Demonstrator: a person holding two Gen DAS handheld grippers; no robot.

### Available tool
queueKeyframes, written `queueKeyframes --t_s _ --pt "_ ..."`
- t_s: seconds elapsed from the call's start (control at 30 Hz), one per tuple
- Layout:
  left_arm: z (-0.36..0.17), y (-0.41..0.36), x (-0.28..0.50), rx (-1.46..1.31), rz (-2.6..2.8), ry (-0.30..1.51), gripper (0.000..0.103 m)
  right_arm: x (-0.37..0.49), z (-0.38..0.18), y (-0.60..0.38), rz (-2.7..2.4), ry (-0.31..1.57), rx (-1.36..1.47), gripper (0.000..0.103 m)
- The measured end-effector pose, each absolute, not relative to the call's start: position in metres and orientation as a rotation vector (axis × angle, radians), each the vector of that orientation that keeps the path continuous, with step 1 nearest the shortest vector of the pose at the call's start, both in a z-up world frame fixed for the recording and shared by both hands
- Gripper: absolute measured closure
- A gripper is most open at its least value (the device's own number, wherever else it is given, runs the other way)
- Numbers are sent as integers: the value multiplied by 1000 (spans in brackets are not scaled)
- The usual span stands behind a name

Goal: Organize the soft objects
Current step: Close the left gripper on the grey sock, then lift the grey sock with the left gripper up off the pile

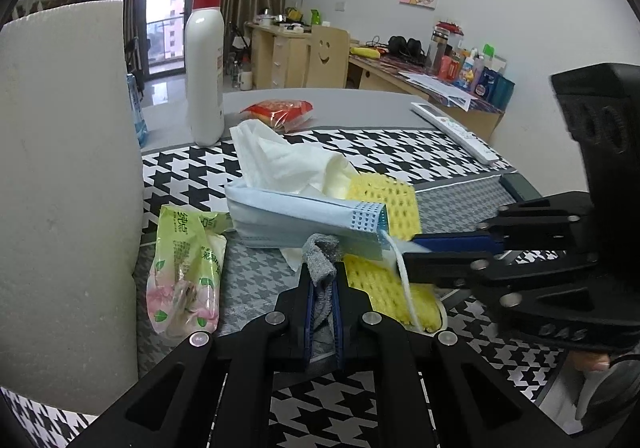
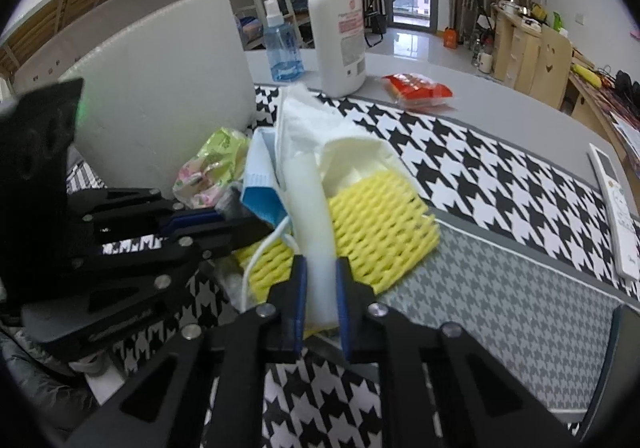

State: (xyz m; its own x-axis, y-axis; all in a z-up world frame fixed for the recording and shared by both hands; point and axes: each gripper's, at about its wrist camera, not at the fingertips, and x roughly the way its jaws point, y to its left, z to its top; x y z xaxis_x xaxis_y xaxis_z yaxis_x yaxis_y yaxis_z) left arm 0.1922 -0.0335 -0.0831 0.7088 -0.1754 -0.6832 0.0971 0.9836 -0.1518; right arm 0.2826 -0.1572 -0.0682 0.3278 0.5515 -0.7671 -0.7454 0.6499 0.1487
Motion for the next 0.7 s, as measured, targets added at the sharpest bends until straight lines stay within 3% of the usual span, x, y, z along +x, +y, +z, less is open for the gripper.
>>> queueKeyframes --t_s 0.7 --pt "-44 -40 152 -65 -146 646 95 254 -37 -219 813 820 -45 86"
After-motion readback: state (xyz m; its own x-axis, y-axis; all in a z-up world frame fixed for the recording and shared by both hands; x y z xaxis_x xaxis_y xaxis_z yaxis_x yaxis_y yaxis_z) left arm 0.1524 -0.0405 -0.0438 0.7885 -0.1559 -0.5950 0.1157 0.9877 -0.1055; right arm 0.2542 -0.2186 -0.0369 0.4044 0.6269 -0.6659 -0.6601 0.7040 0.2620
